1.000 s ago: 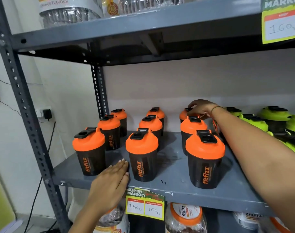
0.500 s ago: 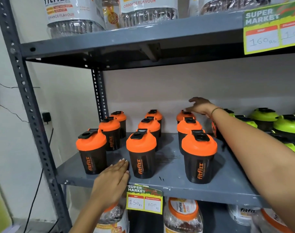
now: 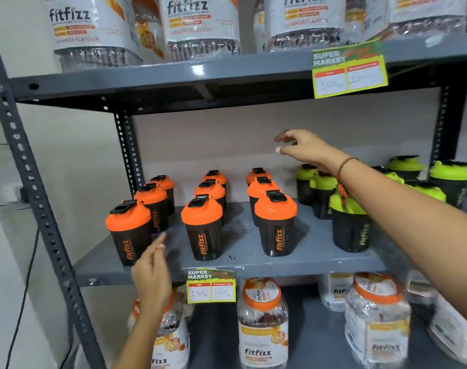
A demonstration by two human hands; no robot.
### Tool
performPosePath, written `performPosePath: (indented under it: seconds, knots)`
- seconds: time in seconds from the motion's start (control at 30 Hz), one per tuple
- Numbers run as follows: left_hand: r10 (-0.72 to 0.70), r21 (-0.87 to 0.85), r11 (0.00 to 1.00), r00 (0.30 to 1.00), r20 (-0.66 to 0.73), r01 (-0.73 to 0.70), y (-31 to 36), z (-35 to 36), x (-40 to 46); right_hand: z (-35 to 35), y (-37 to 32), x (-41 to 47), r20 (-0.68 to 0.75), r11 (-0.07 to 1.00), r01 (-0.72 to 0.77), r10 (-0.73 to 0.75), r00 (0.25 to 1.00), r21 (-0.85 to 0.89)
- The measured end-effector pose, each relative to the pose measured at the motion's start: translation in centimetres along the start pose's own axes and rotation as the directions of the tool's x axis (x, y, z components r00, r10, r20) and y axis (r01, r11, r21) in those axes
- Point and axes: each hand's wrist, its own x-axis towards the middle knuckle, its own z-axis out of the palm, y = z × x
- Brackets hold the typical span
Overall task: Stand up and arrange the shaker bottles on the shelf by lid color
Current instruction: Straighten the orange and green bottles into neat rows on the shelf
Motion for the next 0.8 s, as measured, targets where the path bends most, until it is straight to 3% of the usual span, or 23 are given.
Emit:
performPosePath:
  seconds: [0.07, 0.13, 0.23, 0.3, 0.37, 0.53, 0.67, 0.8]
  knots:
    - [0.038, -0.135, 0.988, 0.973, -0.226, -0.07, 1.8, 0.3, -1.9, -1.6, -0.1, -2.2, -0.064, 0.999, 0.015, -0.017, 0.998, -0.037]
    - [0.19, -0.143, 0.962, 0.947, -0.26, -0.232, 3.6, 1.4, -4.3, -2.9, 0.1, -4.0, -0.139, 0.999, 0.017, -0.022, 0.99, -0.037]
    - [0.442, -0.133, 0.886, 0.896, -0.047, -0.444, 6.5, 4.3, -8.0, -4.4, 0.8, -6.2, -0.248, 1.0, 0.004, -0.005, 0.969, -0.004]
    - [0.584, -0.134, 0.812, 0.794, 0.168, -0.568, 8.3, 6.5, -10.2, -5.4, 1.8, -7.3, -0.302, 0.997, 0.006, -0.027, 0.953, -0.072]
    - [0.634, -0.117, 0.758, 0.683, 0.364, -0.641, 9.5, 9.1, -12.0, -6.6, 3.0, -8.4, -0.309, 0.988, 0.02, -0.067, 0.949, -0.153]
    - [0.39, 0.123, 0.754, 0.59, 0.707, -0.646, 10.6, 15.5, -14.3, -10.0, 6.8, -10.0, -0.303, 0.989, 0.021, -0.065, 0.951, -0.146]
    - [0.274, 0.337, 0.626, 0.603, 0.749, -0.703, 10.2, 19.4, -14.2, -10.8, 9.6, -11.0, -0.227, 0.995, -0.014, 0.036, 0.973, 0.097]
    - [0.141, 0.432, 0.609, 0.627, 0.766, -0.665, 10.8, 21.7, -13.6, -7.4, 11.8, -13.5, -0.081, 0.933, -0.084, 0.12, 0.989, 0.351]
